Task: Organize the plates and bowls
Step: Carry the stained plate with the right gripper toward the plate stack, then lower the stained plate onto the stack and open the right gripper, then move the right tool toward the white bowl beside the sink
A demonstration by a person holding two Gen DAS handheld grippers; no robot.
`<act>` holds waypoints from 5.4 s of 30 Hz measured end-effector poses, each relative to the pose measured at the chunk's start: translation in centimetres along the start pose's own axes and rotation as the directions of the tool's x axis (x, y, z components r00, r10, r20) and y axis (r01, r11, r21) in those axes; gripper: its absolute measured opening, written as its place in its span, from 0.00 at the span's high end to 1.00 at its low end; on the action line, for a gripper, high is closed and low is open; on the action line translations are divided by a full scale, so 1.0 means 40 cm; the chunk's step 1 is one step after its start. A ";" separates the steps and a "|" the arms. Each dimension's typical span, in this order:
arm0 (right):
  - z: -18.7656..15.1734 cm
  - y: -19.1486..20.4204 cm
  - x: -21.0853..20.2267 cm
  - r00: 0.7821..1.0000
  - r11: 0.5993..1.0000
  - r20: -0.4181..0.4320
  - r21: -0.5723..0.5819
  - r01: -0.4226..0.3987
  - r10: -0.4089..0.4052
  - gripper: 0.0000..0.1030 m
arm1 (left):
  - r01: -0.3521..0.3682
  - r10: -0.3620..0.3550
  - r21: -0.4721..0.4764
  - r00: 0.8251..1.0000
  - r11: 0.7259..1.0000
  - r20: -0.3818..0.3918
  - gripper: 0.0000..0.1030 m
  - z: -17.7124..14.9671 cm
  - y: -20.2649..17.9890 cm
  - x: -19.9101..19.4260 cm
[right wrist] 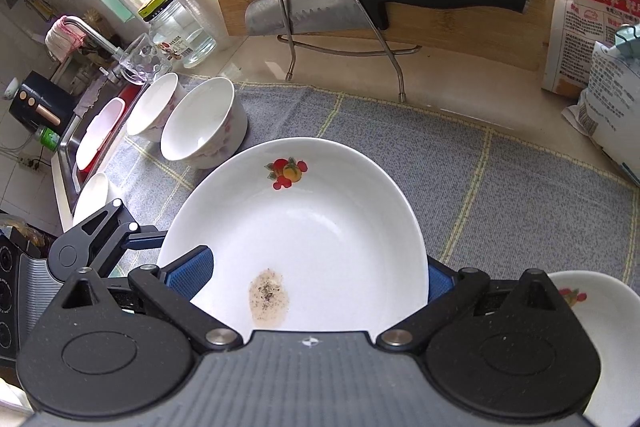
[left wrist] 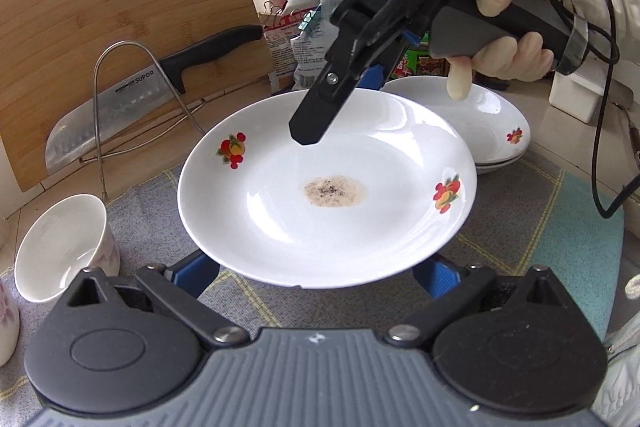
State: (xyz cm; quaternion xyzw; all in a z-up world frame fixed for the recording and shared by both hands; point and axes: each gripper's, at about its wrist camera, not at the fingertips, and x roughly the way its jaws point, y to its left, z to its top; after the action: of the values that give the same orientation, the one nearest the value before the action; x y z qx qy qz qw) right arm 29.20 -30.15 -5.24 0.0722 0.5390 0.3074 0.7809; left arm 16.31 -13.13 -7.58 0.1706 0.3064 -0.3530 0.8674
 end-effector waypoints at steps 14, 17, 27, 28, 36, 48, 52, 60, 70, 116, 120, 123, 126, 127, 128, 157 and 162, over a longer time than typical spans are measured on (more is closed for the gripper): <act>-0.106 -0.029 -0.112 0.997 0.997 0.068 0.066 0.041 -0.045 0.00 | 0.077 -0.078 0.073 0.997 0.994 0.016 0.01 0.033 -0.098 -0.009; -0.129 -0.046 -0.140 0.994 0.995 0.086 0.087 0.053 -0.060 0.00 | 0.099 -0.101 0.085 0.995 0.991 0.020 0.01 0.043 -0.116 0.001; -0.199 -0.113 -0.213 0.986 0.981 0.122 0.168 0.095 -0.117 0.00 | 0.173 -0.178 0.143 0.984 0.974 0.018 0.01 0.092 -0.197 0.053; -0.206 -0.123 -0.220 0.985 0.979 0.124 0.177 0.099 -0.122 0.00 | 0.179 -0.183 0.147 0.983 0.973 0.017 0.01 0.095 -0.204 0.057; -0.244 -0.177 -0.249 0.979 0.966 0.134 0.229 0.121 -0.154 0.00 | 0.218 -0.222 0.171 0.975 0.961 0.001 0.01 0.122 -0.240 0.102; -0.264 -0.237 -0.247 0.978 0.955 0.129 0.269 0.125 -0.165 0.00 | 0.232 -0.233 0.191 0.972 0.954 -0.018 0.01 0.142 -0.249 0.138; -0.263 -0.247 -0.247 0.978 0.953 0.130 0.275 0.125 -0.165 0.00 | 0.232 -0.232 0.193 0.972 0.953 -0.025 0.01 0.150 -0.248 0.149; -0.269 -0.263 -0.250 0.976 0.947 0.128 0.292 0.132 -0.175 0.00 | 0.240 -0.237 0.203 0.971 0.949 -0.039 0.01 0.159 -0.244 0.177; -0.280 -0.278 -0.253 0.974 0.936 0.122 0.321 0.144 -0.192 0.00 | 0.239 -0.233 0.195 0.971 0.951 -0.054 0.01 0.166 -0.233 0.200; -0.308 -0.207 -0.309 0.941 0.912 0.118 0.310 0.269 -0.318 0.00 | 0.174 -0.180 0.124 0.983 0.977 0.040 0.01 0.134 -0.212 0.115; -0.304 -0.175 -0.310 0.922 0.911 0.141 0.263 0.317 -0.361 0.00 | 0.157 -0.163 0.095 0.985 0.983 0.055 0.01 0.130 -0.208 0.103; -0.310 -0.137 -0.295 0.893 0.900 0.172 0.217 0.378 -0.417 0.00 | 0.132 -0.137 0.066 0.988 0.989 0.069 0.01 0.125 -0.206 0.087; -0.326 -0.093 -0.274 0.859 0.887 0.223 0.159 0.434 -0.460 0.00 | 0.091 -0.094 0.031 0.991 0.995 0.094 0.01 0.116 -0.203 0.062; -0.331 -0.077 -0.266 0.849 0.883 0.241 0.142 0.448 -0.470 0.00 | 0.068 -0.069 0.016 0.992 0.998 0.104 0.01 0.112 -0.202 0.051; -0.336 -0.065 -0.259 0.843 0.881 0.259 0.125 0.456 -0.472 0.00 | 0.050 -0.049 -0.001 0.993 0.999 0.111 0.01 0.108 -0.200 0.040; -0.300 0.346 0.015 0.891 0.909 0.347 -0.191 0.371 -0.291 0.00 | -0.207 0.224 -0.278 0.974 0.938 0.031 0.01 -0.166 0.078 -0.294; -0.307 0.452 0.105 0.903 0.906 0.325 -0.220 0.362 -0.282 0.00 | -0.218 0.230 -0.266 0.973 0.939 0.013 0.01 -0.215 0.167 -0.348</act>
State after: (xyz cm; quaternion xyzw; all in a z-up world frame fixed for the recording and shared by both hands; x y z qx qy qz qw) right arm 12.03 -16.03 -5.58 -0.0842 0.3771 0.2308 0.8930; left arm 9.72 2.96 -4.45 0.0800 0.3098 -0.2119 0.9234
